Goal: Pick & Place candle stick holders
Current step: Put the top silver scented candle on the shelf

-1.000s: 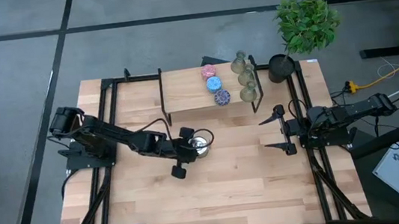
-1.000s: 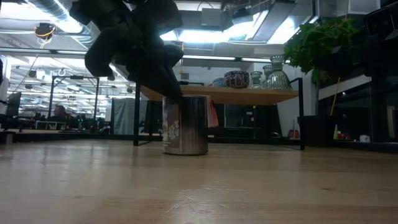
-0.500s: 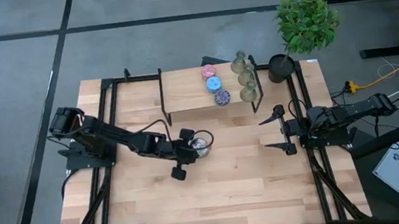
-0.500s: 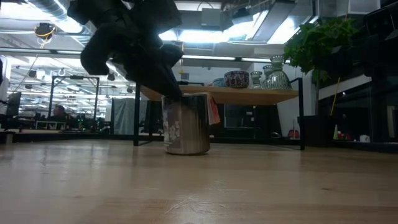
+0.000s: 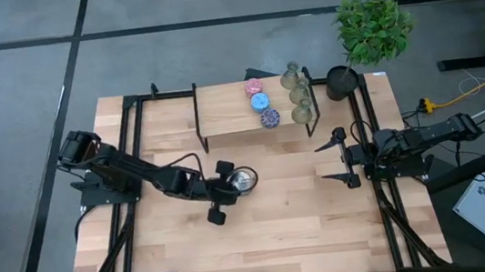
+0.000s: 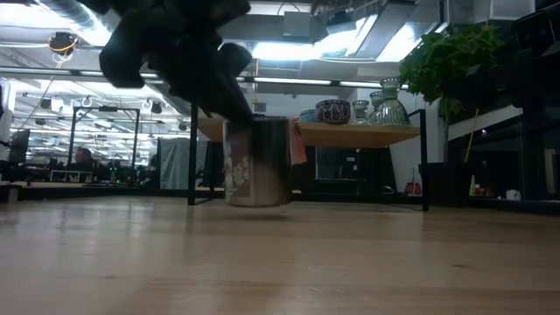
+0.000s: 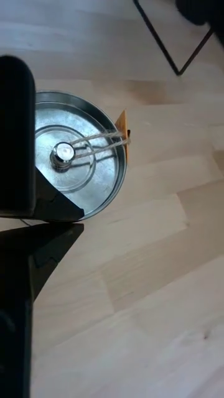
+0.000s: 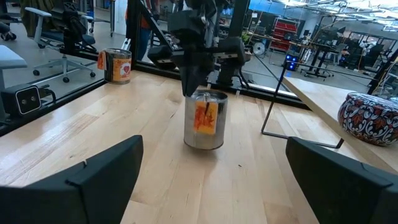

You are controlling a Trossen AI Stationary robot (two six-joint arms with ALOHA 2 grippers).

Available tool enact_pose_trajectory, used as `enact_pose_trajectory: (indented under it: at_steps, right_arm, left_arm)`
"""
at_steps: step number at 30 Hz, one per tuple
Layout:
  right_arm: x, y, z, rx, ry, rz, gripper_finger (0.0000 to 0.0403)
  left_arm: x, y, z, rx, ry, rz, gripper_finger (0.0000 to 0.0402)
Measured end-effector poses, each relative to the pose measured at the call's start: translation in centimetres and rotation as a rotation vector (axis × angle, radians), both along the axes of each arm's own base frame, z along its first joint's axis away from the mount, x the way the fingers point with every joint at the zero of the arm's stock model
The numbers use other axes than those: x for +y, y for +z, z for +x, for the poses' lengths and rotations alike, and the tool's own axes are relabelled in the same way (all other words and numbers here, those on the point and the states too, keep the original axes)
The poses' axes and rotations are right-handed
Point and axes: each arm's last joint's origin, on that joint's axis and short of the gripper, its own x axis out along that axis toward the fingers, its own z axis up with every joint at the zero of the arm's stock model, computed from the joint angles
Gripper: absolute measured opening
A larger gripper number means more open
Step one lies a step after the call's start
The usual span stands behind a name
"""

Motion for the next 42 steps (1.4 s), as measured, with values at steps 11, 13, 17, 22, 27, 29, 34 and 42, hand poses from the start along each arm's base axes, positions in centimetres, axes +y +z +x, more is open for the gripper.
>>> enact_pose_trajectory:
  at_steps: [11,13,17,22,27,29,34,42]
  right_arm:
    - [0.0,0.0,0.0,0.0,0.0,0.0,0.0398]
    - [0.0,0.0,0.0,0.0,0.0,0.0,0.0398]
    - [0.0,0.0,0.0,0.0,-0.001,0.0,0.0398]
    - [0.0,0.0,0.0,0.0,0.0,0.0,0.0398]
    - [0.0,0.0,0.0,0.0,0.0,0.0,0.0398]
    - [0.0,0.0,0.0,0.0,0.0,0.0,0.0398]
    - [0.0,0.0,0.0,0.0,0.0,0.0,0.0398]
    - [0.0,0.0,0.0,0.0,0.0,0.0,0.0398]
  left_arm:
    - [-1.6,2.5,0.5,-0.029,-0.022,0.014,0.0002]
    - [-1.7,3.1,0.7,-0.03,-0.015,-0.006,0.0002]
    - [-1.5,4.8,0.9,-0.048,-0.039,-0.053,0.0002]
    - [-0.2,7.1,-0.4,-0.064,-0.041,-0.076,0.0002]
    - [1.4,10.3,-2.6,-0.146,-0.013,-0.107,0.0002]
    - [2.0,11.4,-3.4,-0.184,0.0,-0.116,0.0002]
    - [3.5,13.4,-4.9,-0.258,0.027,-0.119,0.0002]
    - [6.2,14.0,-5.8,-0.247,0.121,-0.104,0.0002]
